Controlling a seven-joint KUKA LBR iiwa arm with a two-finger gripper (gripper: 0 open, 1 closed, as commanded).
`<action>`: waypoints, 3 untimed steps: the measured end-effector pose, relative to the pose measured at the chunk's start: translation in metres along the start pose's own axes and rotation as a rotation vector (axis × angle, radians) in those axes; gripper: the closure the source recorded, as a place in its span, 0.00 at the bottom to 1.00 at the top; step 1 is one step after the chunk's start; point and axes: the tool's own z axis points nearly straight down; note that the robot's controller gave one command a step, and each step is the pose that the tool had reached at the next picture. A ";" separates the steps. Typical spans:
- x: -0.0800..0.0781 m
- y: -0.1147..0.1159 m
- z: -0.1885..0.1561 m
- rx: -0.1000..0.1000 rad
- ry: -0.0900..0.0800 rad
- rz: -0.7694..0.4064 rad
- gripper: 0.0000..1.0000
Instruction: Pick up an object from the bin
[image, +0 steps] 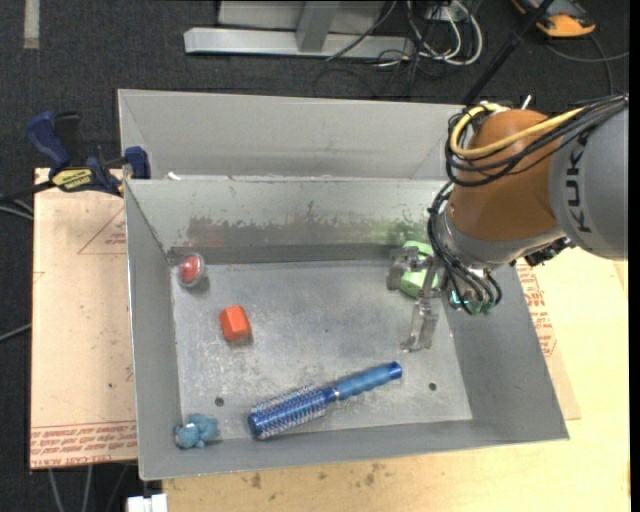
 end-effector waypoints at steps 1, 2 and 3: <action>0.058 0.013 0.091 -0.001 0.004 -0.109 0.00; 0.055 0.012 0.086 0.001 -0.006 -0.110 1.00; 0.072 0.048 0.076 -0.001 -0.005 -0.131 1.00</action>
Offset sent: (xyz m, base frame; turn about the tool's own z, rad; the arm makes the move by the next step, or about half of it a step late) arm -0.0553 0.0117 -0.0855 -0.1103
